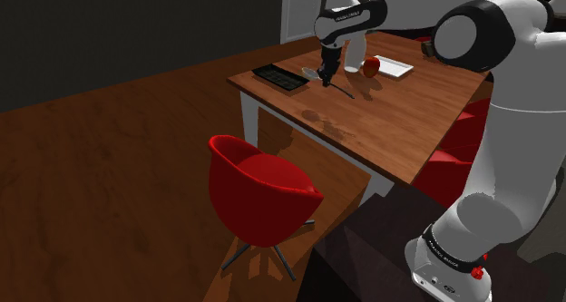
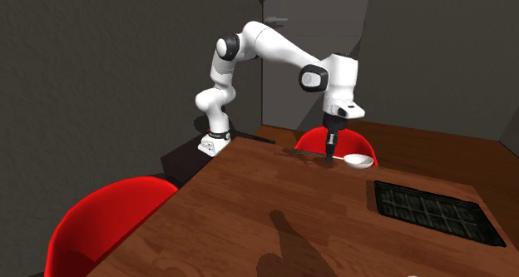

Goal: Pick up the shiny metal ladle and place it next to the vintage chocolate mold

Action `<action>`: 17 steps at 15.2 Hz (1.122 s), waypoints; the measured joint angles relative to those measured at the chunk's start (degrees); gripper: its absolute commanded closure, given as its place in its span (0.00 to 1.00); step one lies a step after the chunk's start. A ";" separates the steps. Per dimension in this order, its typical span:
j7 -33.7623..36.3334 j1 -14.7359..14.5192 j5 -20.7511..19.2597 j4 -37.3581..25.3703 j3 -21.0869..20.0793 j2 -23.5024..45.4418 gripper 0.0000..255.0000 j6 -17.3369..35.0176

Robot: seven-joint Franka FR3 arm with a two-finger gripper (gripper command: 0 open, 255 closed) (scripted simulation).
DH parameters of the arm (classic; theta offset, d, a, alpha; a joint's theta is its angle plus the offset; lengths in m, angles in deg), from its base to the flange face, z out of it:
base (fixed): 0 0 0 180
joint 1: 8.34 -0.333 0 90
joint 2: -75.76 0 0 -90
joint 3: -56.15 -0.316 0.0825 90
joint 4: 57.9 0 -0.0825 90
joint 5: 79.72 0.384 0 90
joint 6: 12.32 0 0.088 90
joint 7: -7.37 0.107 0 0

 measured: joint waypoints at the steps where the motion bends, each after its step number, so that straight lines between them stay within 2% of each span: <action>1: 0.08 -0.03 -0.01 0.56 -0.02 0.10 1.00 0.64; 14: 0.40 0.16 0.39 5.68 -0.26 3.54 1.00 9.16; 17: 0.47 0.15 0.41 5.93 -0.28 3.84 1.00 9.70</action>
